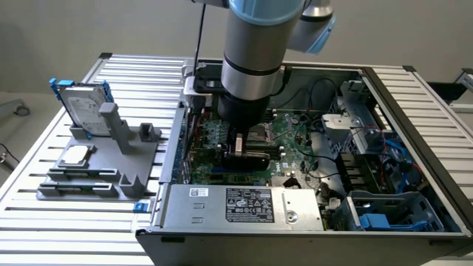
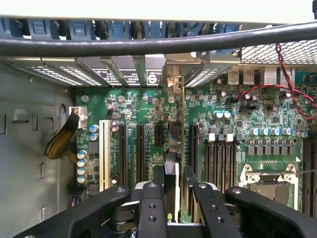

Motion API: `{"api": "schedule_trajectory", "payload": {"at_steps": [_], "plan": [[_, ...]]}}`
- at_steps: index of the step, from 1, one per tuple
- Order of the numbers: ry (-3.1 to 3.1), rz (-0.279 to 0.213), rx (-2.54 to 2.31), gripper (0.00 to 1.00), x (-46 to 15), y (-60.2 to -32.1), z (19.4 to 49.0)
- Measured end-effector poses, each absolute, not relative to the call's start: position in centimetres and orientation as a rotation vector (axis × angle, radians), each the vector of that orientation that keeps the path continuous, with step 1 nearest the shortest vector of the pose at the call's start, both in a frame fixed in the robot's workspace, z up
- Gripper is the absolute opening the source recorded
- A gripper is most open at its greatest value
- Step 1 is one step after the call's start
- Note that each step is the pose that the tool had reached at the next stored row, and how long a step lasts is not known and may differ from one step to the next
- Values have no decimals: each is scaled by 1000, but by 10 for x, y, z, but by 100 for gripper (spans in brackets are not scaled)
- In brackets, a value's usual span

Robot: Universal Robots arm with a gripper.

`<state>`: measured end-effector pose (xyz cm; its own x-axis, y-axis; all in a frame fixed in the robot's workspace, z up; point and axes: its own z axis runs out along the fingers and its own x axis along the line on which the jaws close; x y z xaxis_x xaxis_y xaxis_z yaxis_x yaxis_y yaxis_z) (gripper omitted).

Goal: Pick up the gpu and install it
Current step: 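Insert the gpu into the slot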

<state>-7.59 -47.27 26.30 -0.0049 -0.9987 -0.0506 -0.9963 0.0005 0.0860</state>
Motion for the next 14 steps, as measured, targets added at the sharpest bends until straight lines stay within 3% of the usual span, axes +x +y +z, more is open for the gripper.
{"api": "schedule_trajectory", "payload": {"at_steps": [14], "plan": [[-2205, -152, 2199, 27, -77, -472, 261]]}}
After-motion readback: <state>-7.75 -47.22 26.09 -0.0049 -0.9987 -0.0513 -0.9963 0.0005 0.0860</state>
